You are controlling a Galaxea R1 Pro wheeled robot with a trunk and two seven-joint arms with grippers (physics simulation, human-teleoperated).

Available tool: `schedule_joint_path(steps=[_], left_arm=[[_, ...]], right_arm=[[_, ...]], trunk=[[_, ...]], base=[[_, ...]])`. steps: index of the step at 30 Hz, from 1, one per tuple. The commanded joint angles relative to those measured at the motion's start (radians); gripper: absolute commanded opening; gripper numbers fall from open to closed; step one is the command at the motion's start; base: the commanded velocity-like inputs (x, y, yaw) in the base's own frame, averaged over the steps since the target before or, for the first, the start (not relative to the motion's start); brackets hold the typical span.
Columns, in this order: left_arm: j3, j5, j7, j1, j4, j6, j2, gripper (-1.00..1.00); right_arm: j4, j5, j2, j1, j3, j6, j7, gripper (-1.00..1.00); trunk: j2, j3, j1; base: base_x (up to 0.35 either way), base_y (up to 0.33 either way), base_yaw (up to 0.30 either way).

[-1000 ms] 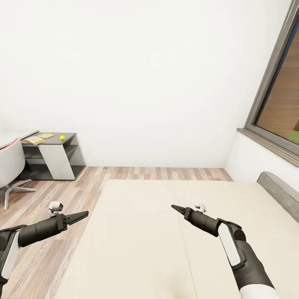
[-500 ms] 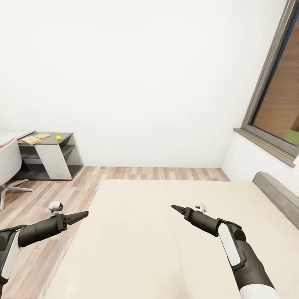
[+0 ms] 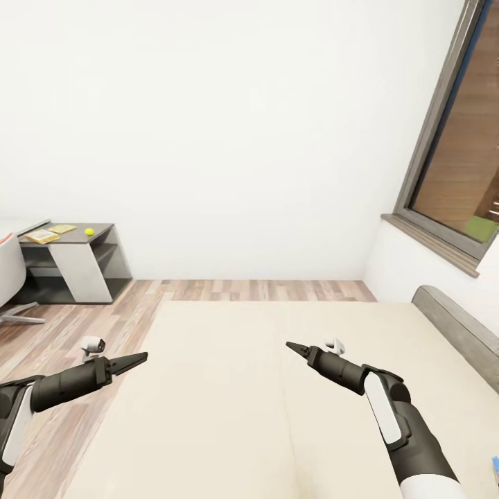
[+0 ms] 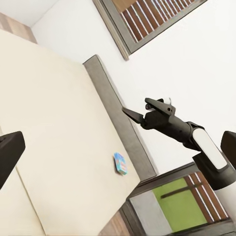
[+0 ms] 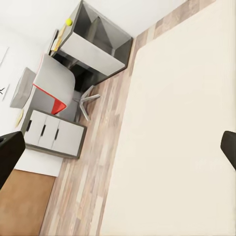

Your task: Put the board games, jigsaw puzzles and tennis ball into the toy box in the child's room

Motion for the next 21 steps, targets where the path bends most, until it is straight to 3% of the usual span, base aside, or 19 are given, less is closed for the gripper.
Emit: schedule_joint_path(steps=[1,10,21], left_arm=[[0.000,0.002,-0.002,-0.001,0.000,0.010,0.000,1.00],[0.000,0.002,-0.002,-0.001,0.000,0.010,0.000,1.00],[0.000,0.002,-0.002,-0.001,-0.001,0.010,0.000,1.00]], right_arm=[[0.000,-0.002,0.000,-0.001,-0.002,0.006,0.002,1.00],[0.000,-0.001,0.000,-0.002,-0.002,0.006,0.002,1.00],[0.000,-0.001,0.002,-0.001,-0.002,0.006,0.002,1.00]], trunk=[[-0.002,-0.002,0.001],[-0.002,-0.001,0.001],[-0.002,-0.001,0.001]], base=[[0.000,-0.008,-0.068],[0.000,-0.013,-0.018],[0.000,-0.107,-0.001]])
